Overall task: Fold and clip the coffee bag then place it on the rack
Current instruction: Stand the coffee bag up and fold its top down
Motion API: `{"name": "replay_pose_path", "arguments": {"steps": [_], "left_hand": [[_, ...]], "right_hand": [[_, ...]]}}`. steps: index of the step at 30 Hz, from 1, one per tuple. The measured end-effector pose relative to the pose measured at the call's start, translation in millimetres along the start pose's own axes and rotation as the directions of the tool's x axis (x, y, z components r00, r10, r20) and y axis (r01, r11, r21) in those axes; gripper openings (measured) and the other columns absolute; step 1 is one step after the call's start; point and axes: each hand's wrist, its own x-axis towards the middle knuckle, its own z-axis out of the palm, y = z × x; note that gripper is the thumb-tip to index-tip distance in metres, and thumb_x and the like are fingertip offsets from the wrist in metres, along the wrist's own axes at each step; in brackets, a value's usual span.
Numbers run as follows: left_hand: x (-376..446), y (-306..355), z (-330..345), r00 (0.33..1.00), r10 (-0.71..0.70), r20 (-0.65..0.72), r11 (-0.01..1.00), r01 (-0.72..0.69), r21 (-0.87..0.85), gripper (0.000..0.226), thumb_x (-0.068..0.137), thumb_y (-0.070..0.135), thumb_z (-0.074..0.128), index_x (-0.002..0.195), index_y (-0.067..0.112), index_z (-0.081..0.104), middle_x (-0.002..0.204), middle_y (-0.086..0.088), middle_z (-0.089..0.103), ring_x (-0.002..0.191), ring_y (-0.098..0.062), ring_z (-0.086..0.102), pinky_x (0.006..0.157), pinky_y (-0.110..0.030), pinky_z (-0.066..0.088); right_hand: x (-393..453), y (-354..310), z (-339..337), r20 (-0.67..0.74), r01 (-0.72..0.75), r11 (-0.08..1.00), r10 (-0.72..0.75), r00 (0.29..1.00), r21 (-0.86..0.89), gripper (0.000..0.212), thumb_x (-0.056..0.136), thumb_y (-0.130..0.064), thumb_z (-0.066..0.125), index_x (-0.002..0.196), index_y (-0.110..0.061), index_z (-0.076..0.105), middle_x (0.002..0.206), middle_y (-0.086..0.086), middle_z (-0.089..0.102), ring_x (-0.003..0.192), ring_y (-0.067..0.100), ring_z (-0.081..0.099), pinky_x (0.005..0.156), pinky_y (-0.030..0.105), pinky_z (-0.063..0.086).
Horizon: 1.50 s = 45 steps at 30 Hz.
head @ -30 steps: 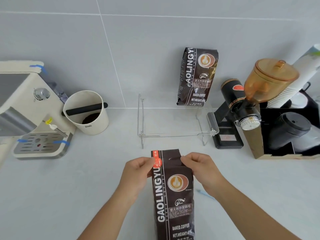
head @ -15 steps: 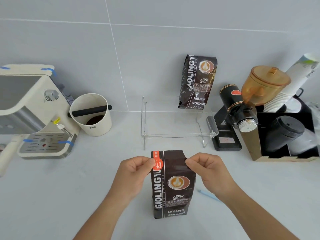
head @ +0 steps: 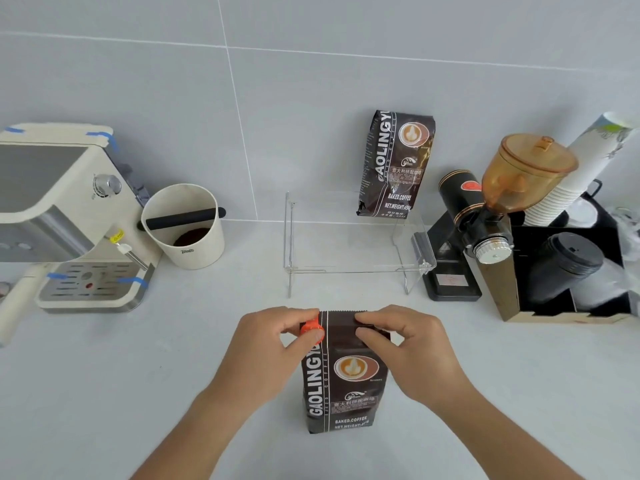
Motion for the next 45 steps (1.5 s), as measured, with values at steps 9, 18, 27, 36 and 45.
{"name": "replay_pose_path", "arguments": {"steps": [9,18,27,36,45], "left_hand": [[-1,-6,-8,0.986,0.116,0.116,0.986,-0.129,0.107,0.01,0.079,0.038,0.067,0.079,0.031,0.073,0.079,0.012,0.062,0.077,-0.007,0.062,0.07,-0.022,0.048],[3,-13,3,0.969,-0.08,0.234,0.937,0.153,-0.315,0.023,0.084,0.009,0.069,0.087,0.031,0.075,0.059,-0.009,0.064,0.061,-0.013,0.057,0.065,-0.02,0.045],[-1,-19,15,0.958,-0.109,0.265,0.966,0.165,-0.2,0.034,0.07,0.017,0.082,0.096,0.036,0.073,0.089,0.007,0.073,0.083,-0.007,0.067,0.074,-0.017,0.052],[-4,-29,12,0.96,0.059,0.272,0.997,-0.071,0.034,0.025,0.084,0.039,0.064,0.104,0.03,0.073,0.093,0.011,0.071,0.089,-0.003,0.063,0.078,-0.017,0.048],[-7,-30,4,0.946,0.114,0.304,0.993,-0.112,-0.024,0.017,0.087,0.014,0.066,0.096,0.023,0.076,0.074,0.041,0.064,0.086,0.004,0.066,0.062,-0.001,0.041]], "right_hand": [[-7,-5,-9,0.077,0.15,0.985,-0.144,0.987,-0.084,0.01,0.08,-0.005,0.076,0.076,-0.014,0.079,0.091,-0.006,0.062,0.073,0.009,0.06,0.05,0.004,0.037],[2,-9,-6,0.198,-0.256,0.957,0.226,0.954,0.138,0.022,0.084,-0.005,0.07,0.07,-0.021,0.074,0.069,-0.002,0.075,0.065,0.011,0.066,0.068,0.026,0.053],[13,-5,4,0.293,-0.484,0.827,0.405,0.866,0.287,0.02,0.09,0.0,0.061,0.079,-0.011,0.073,0.074,0.009,0.075,0.064,0.022,0.068,0.06,0.029,0.055],[3,10,-3,0.402,-0.083,0.99,0.123,0.907,-0.116,0.02,0.081,-0.013,0.073,0.096,-0.026,0.074,0.092,-0.009,0.068,0.084,0.003,0.064,0.073,0.01,0.044],[-10,33,-17,0.299,0.289,0.938,-0.225,0.927,-0.192,0.015,0.087,-0.025,0.066,0.099,-0.028,0.074,0.083,-0.03,0.07,0.079,-0.002,0.068,0.065,0.009,0.048]]}}
